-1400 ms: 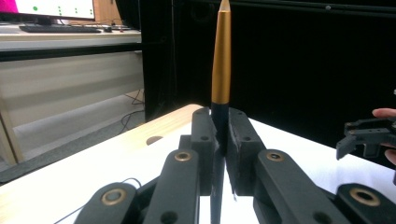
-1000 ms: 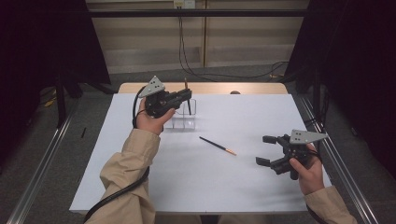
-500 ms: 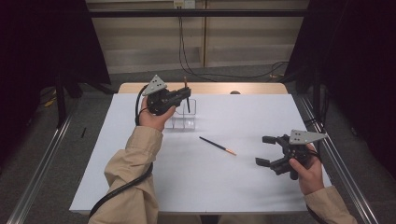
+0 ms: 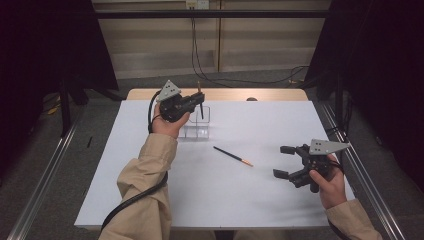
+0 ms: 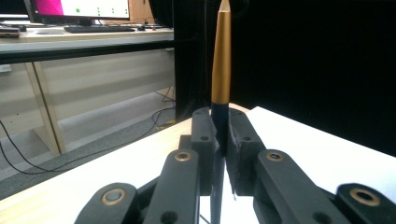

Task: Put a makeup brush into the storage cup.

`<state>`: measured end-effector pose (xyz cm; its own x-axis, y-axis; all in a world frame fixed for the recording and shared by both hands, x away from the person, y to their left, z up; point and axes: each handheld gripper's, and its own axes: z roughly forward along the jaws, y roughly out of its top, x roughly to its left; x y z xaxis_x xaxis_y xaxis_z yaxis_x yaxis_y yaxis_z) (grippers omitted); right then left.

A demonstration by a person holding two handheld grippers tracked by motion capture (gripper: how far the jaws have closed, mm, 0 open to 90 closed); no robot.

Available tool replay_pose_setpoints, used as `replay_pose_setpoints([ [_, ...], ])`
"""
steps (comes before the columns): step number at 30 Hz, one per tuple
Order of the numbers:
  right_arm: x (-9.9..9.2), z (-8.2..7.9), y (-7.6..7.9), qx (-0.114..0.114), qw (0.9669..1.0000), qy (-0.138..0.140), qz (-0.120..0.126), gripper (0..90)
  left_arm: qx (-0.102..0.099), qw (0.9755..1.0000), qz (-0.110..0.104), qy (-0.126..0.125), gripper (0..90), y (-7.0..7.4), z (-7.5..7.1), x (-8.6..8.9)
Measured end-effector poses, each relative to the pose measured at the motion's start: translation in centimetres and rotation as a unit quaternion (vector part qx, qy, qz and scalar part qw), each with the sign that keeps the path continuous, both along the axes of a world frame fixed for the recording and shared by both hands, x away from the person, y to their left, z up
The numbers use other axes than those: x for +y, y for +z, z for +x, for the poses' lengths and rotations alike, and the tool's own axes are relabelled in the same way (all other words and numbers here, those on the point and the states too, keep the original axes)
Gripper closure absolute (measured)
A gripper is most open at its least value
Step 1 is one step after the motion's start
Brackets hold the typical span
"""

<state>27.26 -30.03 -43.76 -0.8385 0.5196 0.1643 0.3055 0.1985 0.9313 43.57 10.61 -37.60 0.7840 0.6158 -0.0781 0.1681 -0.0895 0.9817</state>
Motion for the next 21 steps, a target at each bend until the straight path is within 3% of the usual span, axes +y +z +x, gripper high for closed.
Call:
replay_pose_setpoints([
  [21,0.11,-0.03,0.00,-0.001,1.0000,0.005,0.000,5.8,0.002,0.9999,0.008,0.015,82.9,-1.02,0.64,-0.16],
])
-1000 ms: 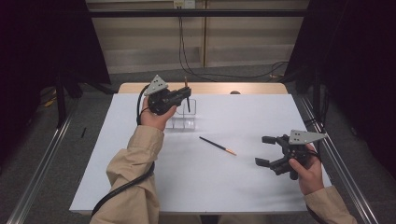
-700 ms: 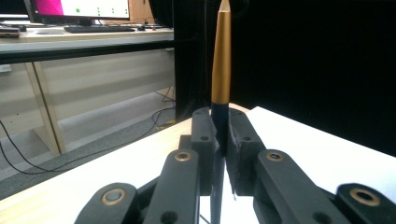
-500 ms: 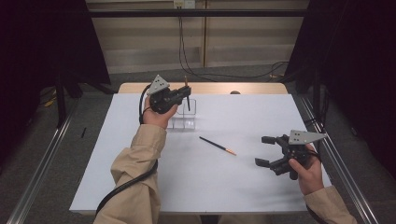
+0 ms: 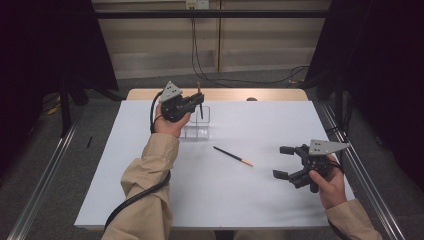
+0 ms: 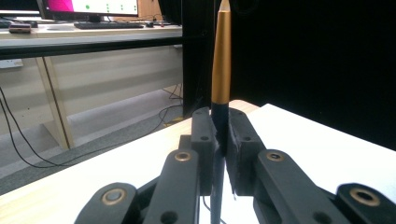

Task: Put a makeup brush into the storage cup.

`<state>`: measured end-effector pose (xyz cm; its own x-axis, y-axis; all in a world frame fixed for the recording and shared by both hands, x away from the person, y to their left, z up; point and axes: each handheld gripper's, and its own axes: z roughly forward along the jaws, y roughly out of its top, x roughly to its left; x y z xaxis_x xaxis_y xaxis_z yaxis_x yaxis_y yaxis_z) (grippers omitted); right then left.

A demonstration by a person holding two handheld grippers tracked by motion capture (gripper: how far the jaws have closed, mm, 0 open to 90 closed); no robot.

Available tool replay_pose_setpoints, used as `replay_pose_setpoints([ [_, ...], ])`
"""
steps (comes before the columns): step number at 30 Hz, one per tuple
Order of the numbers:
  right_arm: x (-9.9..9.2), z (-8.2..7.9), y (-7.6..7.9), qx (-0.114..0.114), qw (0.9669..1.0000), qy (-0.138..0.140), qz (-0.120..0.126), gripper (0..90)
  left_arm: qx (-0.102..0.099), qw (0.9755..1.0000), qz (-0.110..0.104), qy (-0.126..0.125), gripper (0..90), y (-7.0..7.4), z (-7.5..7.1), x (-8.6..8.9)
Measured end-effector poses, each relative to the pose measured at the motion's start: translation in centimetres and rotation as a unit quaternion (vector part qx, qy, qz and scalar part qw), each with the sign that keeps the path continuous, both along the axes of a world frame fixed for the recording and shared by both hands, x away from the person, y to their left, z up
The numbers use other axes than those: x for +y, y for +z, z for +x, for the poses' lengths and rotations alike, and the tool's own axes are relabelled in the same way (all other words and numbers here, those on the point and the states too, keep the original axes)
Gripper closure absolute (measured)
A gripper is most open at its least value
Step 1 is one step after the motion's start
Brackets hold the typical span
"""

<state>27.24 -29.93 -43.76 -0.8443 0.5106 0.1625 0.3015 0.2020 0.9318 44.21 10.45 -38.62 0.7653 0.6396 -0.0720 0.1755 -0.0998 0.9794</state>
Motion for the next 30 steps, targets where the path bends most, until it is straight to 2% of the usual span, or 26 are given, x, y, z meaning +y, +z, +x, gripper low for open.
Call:
replay_pose_setpoints([
  [14,0.0,0.0,0.0,0.000,1.0000,0.005,0.001,5.9,0.008,0.9999,0.003,0.007,82.9,-1.2,0.3,-0.3],
  [15,0.0,0.0,0.0,0.000,1.0000,0.005,0.000,5.9,0.010,0.9999,-0.001,0.009,82.9,-1.3,0.2,-0.3],
  [30,0.1,0.0,0.0,-0.001,1.0000,0.008,0.000,6.0,0.014,0.9998,0.008,0.013,82.8,-2.3,0.3,-0.4],
])
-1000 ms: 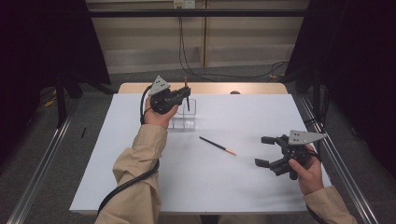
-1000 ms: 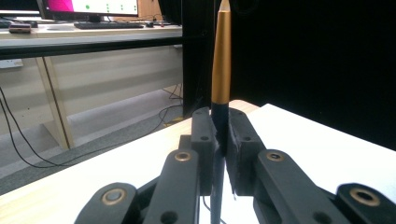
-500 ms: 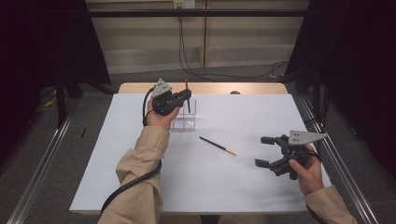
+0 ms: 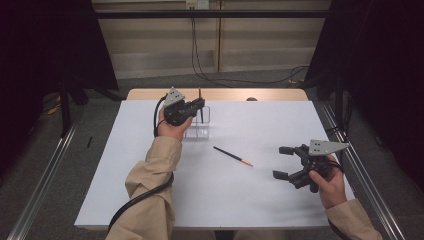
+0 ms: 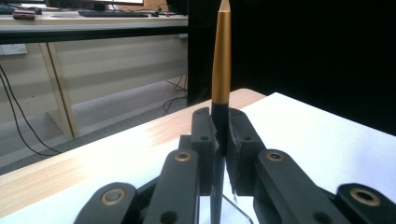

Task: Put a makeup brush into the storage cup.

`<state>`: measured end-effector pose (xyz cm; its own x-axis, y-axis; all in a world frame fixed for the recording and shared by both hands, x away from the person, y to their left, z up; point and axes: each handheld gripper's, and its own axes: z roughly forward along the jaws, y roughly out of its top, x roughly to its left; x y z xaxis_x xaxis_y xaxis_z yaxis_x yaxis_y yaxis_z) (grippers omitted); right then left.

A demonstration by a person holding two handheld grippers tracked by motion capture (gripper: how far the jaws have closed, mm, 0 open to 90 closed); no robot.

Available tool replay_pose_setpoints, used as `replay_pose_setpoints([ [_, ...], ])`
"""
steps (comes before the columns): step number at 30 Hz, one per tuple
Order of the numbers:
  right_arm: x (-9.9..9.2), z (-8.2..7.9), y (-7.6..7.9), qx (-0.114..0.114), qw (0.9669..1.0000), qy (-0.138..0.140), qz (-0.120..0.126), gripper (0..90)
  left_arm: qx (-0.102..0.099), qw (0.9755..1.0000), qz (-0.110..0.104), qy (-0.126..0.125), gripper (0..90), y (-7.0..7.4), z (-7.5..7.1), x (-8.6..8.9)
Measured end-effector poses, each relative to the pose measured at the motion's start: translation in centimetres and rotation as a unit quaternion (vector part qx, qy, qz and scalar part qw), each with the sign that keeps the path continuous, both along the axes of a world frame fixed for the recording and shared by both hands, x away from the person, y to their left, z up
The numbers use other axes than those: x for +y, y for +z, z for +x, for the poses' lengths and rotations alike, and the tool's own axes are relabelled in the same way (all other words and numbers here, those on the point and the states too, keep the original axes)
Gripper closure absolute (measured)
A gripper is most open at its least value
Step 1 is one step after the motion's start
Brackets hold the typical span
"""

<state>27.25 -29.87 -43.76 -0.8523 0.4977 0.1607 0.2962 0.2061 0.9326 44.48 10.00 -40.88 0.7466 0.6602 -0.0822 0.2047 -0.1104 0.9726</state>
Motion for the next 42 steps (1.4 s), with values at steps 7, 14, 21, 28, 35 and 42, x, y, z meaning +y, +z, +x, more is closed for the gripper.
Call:
replay_pose_setpoints([
  [7,0.0,0.0,0.0,0.000,1.0000,0.002,0.000,6.1,0.003,1.0000,0.002,0.000,82.8,-0.5,0.0,0.0],
  [14,0.0,0.0,0.0,0.000,1.0000,0.002,0.000,6.0,0.003,1.0000,0.004,-0.001,82.8,-0.7,0.0,0.0],
  [21,0.0,0.0,0.0,0.000,1.0000,0.001,-0.001,6.1,0.009,1.0000,-0.001,0.000,81.1,-0.8,-0.1,-0.1],
  [28,0.0,0.0,0.0,0.000,1.0000,0.002,0.000,6.0,0.018,0.9998,-0.008,0.000,56.9,-0.6,-0.3,-0.1],
  [35,0.2,0.0,0.0,-0.001,1.0000,0.004,-0.001,6.0,0.028,0.9994,-0.017,0.011,25.0,-0.1,-0.5,0.5],
  [42,0.2,0.0,0.0,0.001,1.0000,0.004,-0.002,6.0,0.053,0.9980,-0.032,0.014,11.1,0.0,-0.9,1.0],
])
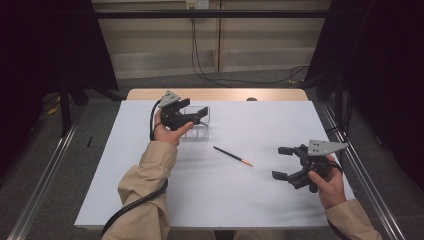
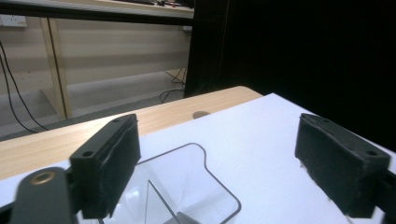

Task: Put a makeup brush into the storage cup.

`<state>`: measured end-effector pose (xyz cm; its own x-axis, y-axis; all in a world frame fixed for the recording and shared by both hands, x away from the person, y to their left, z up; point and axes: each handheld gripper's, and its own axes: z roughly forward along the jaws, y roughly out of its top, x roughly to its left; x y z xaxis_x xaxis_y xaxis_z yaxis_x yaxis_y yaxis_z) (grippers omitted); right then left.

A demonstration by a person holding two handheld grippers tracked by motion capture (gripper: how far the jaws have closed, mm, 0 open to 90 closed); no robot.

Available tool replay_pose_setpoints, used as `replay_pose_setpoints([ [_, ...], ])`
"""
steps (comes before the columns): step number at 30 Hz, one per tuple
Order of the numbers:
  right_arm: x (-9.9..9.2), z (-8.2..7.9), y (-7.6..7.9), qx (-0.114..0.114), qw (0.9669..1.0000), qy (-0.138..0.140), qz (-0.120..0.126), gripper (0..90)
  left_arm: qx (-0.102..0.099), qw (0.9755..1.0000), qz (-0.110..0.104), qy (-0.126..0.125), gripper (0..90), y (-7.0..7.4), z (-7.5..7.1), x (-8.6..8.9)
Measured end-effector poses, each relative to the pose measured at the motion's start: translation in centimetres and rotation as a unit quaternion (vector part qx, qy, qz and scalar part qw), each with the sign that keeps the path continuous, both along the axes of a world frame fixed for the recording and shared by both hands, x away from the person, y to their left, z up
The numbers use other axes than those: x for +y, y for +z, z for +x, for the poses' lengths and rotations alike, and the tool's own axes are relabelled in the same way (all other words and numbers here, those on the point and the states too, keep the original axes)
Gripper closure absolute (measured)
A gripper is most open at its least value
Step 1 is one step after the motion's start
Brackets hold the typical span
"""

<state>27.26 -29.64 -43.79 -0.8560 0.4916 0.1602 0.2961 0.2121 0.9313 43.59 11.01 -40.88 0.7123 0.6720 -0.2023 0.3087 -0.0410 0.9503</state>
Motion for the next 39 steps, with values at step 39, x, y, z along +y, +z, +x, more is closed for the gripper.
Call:
replay_pose_setpoints([
  [39,0.2,0.0,-0.1,-0.001,1.0000,0.001,-0.006,6.0,-0.034,0.9989,-0.007,-0.032,0.0,-0.2,-4.7,4.6],
])
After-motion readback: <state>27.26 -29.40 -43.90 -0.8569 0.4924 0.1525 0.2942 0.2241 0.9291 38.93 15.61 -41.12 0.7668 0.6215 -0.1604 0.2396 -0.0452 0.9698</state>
